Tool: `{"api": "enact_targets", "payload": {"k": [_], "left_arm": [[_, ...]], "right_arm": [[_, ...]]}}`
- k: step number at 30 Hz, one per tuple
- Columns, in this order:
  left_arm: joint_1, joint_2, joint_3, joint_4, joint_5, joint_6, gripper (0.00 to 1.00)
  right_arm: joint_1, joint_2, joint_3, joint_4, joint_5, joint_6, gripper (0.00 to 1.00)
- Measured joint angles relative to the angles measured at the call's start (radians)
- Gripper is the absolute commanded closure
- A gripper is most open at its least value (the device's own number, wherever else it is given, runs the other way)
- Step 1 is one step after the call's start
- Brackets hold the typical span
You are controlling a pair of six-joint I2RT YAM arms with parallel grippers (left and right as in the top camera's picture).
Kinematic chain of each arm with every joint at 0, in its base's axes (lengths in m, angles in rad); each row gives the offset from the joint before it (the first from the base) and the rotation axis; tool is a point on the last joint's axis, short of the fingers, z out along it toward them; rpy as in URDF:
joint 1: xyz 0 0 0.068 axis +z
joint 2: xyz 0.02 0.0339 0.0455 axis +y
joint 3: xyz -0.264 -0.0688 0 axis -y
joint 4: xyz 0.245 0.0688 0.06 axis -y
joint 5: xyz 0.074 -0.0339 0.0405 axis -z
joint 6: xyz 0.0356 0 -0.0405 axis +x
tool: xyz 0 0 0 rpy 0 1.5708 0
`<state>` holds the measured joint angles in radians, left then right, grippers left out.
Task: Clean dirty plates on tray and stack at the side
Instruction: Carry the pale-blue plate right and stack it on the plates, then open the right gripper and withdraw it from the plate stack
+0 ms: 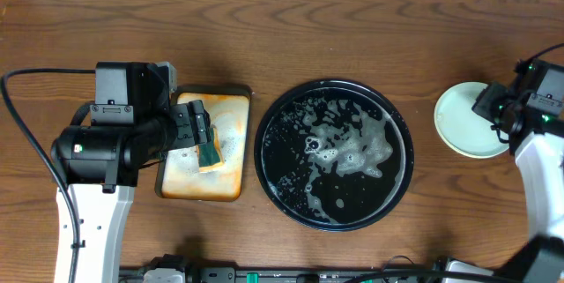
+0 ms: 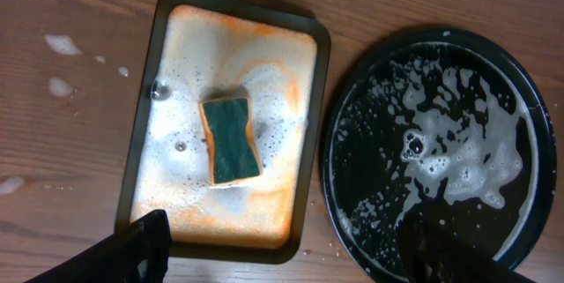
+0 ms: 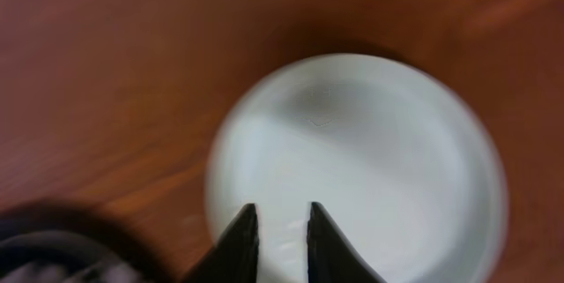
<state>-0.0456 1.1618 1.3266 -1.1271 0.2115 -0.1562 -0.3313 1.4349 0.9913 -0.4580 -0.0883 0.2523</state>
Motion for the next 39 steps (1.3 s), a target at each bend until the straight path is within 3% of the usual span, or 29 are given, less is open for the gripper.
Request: {"api": "enact_targets", "payload": {"k": [8,14,18,20,21,31,39], "left_arm": [[0.0,0.0,0.0,0.0,0.0,0.0,0.17],[0.0,0.0,0.0,0.0,0.0,0.0,0.17],[0.0,0.0,0.0,0.0,0.0,0.0,0.17],[0.0,0.0,0.0,0.0,0.0,0.0,0.17],[0.0,0.0,0.0,0.0,0.0,0.0,0.17],[0.0,0.0,0.0,0.0,0.0,0.0,0.17],[0.0,0.0,0.0,0.0,0.0,0.0,0.17]], "right_arm": [[0.163,-0.151,0.001,-0.116,-0.261,-0.034,0.6],[0.402,-0.156,0.002,-0.229,-0.313,-0.145,0.6],[0.517,-0.156,0.002,-0.238,-0.316,-0.18,0.52],[0.553,-0.156,0.002,-0.237,-0.316,-0.189,0.41],[0.575,-0.156,0.002,-0.235,-0.316,-0.194,0.01],[0.655,-0.156,0.002,-0.247,-0.333,-0.119,0.01],[0.651,-0.164,0.001,-0.443,-0.333,-0.143,0.01]]}}
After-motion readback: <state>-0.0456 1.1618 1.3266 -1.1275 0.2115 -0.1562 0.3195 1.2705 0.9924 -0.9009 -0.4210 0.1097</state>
